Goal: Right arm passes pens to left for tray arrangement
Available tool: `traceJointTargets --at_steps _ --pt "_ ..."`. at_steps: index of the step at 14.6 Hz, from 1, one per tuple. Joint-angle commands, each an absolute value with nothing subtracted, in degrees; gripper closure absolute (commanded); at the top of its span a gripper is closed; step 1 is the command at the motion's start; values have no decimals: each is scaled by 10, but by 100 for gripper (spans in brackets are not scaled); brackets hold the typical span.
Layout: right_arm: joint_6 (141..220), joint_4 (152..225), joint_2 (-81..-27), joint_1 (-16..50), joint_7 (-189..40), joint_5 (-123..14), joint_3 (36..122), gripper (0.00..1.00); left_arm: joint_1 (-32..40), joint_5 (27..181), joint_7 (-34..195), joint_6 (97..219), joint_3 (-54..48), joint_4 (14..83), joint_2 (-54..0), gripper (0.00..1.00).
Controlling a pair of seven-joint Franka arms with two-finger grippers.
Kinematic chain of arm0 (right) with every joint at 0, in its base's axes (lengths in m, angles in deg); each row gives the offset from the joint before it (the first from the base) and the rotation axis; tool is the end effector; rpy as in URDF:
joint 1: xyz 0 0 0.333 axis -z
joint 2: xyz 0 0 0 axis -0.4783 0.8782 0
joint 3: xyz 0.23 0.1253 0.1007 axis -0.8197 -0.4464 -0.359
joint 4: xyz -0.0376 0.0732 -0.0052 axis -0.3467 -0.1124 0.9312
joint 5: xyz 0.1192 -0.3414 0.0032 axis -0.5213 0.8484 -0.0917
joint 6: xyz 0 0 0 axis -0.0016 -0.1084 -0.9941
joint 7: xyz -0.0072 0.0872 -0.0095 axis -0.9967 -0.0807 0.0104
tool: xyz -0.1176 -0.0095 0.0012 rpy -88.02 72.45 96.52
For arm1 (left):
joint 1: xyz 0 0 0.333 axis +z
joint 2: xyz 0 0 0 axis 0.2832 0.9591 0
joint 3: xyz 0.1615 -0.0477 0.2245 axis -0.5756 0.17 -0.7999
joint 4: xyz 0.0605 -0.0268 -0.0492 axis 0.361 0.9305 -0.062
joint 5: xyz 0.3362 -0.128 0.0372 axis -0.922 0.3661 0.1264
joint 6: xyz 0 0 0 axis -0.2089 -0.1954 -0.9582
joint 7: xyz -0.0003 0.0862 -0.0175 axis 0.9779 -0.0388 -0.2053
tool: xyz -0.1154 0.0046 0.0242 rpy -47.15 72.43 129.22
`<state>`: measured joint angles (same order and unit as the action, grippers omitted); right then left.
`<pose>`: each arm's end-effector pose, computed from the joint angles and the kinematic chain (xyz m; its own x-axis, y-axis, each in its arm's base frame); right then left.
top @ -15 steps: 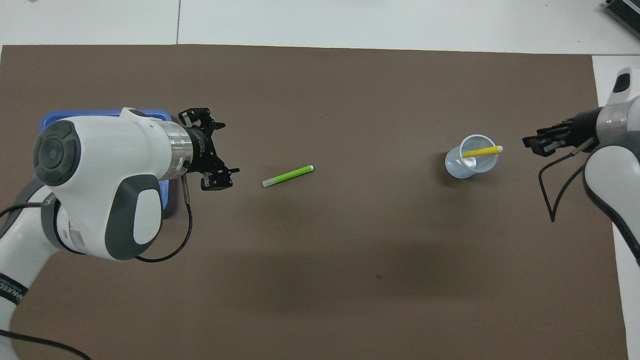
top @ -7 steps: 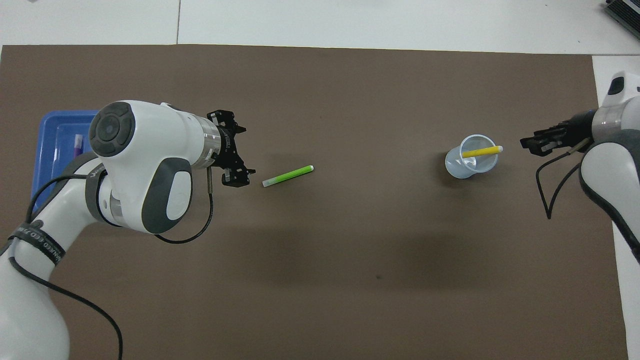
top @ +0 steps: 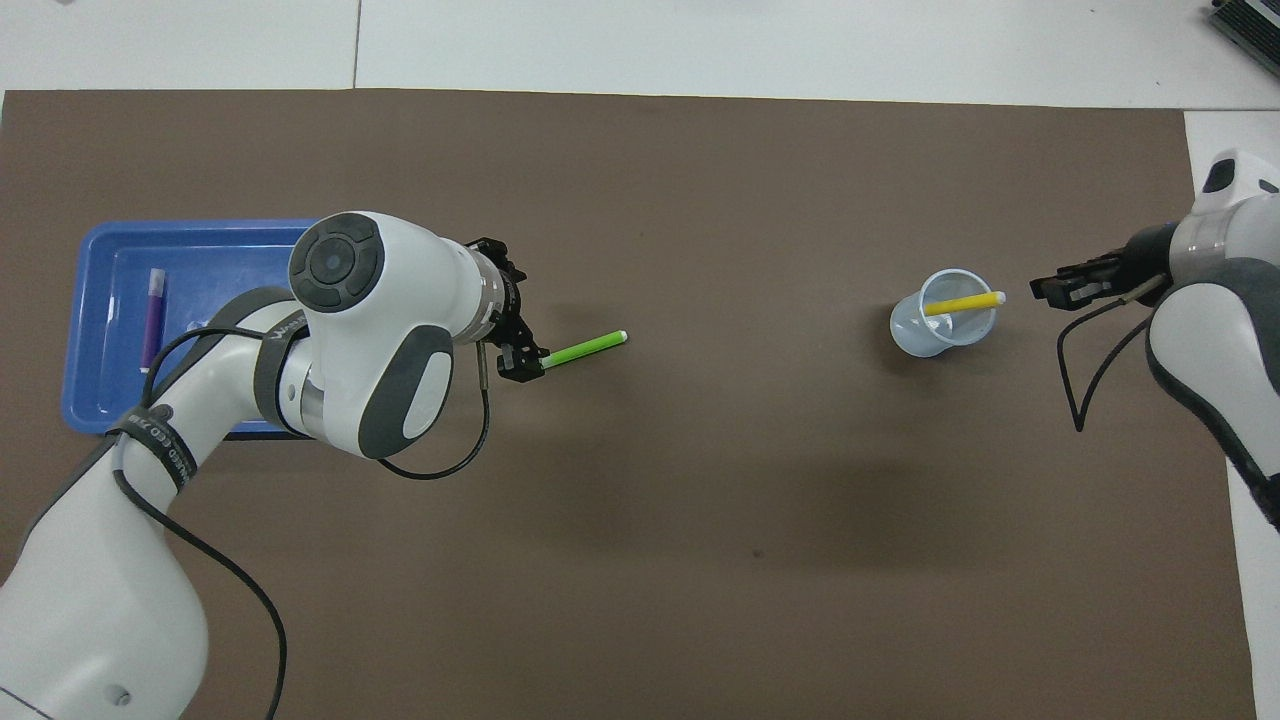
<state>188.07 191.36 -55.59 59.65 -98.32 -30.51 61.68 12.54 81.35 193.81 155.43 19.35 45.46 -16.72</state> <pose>0.5856 -0.0740 0.3892 0.9190 0.3446 0.1914 0.3687 -0.9232 -0.1082 0.5429 -0.2857 0.3445 -0.2199 0.9391 -0.2641 0.9711 0.2365 0.0322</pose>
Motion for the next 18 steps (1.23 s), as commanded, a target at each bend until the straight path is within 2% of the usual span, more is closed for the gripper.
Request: traceJointTargets --at_steps 1,4,18 --pt "1882 1917 -555 599 -955 -309 609 63 88 781 1968 1536 184 430 -150 0" --pt "1881 1915 -554 599 -953 -311 609 64 82 752 2000 1547 183 420 -130 0" --pt "1866 1913 -554 590 -919 -359 608 64 56 691 2052 1552 164 418 -111 0"
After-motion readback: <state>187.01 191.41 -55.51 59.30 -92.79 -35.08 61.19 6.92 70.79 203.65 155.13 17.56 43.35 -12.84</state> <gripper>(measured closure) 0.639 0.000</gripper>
